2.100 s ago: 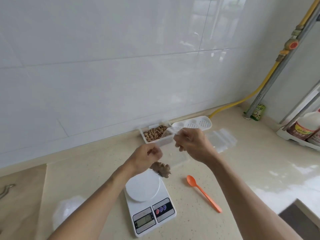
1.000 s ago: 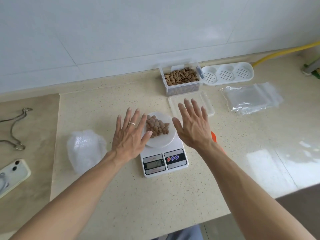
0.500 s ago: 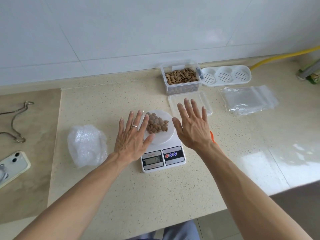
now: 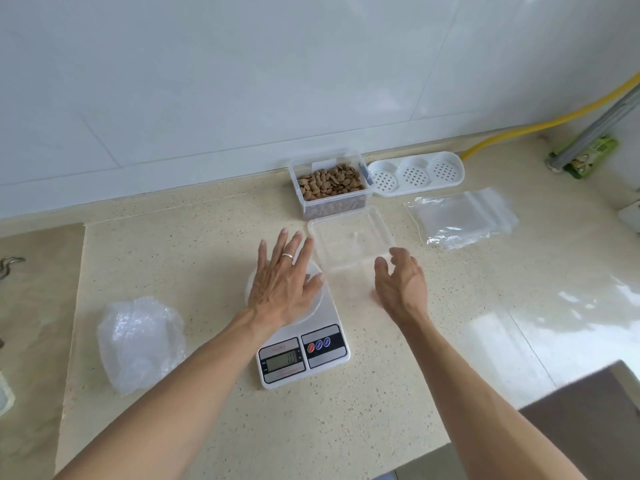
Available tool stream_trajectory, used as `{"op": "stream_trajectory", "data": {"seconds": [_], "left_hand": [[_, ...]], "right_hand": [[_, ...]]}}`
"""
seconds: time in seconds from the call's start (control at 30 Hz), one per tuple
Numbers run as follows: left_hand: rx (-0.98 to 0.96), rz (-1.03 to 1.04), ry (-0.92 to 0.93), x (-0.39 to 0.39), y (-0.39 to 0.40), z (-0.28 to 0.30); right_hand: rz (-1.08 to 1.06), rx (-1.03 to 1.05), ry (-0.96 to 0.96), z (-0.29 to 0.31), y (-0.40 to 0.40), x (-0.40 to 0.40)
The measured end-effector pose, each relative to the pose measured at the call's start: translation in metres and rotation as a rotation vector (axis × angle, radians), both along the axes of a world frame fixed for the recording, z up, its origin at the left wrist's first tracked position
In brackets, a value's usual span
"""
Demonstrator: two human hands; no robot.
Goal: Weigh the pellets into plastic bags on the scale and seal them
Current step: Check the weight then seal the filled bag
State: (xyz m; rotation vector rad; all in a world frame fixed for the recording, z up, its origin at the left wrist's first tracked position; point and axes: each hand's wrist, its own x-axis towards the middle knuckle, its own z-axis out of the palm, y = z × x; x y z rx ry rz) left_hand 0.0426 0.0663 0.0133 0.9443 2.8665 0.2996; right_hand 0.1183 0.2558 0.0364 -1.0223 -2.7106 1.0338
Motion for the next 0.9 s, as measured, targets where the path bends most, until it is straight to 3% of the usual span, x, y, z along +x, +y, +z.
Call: {"op": "stream_trajectory", "data": {"seconds": [0.13, 0.43, 0.67, 0.9], "left_hand": [[0.031, -0.013, -0.090, -0.019, 0.045, 0.006], [0.108, -0.003, -0.302, -0.056, 0.092, 0.007], [0.431, 0.073, -0.528, -0.074, 0.073, 0.047], [0.628, 0.141, -0.518, -0.065, 0.059, 0.105]], "right_hand": [[-0.096, -0.241, -0.005, 0.001, 0.013, 0.001], [-0.040, -0.622, -0.139, -0.009, 0.008, -0.017], [-0.025, -0.735, 0.076, 0.017, 0.013, -0.026], [-0.051, -0.959, 0.305, 0.065, 0.011, -0.025]]}}
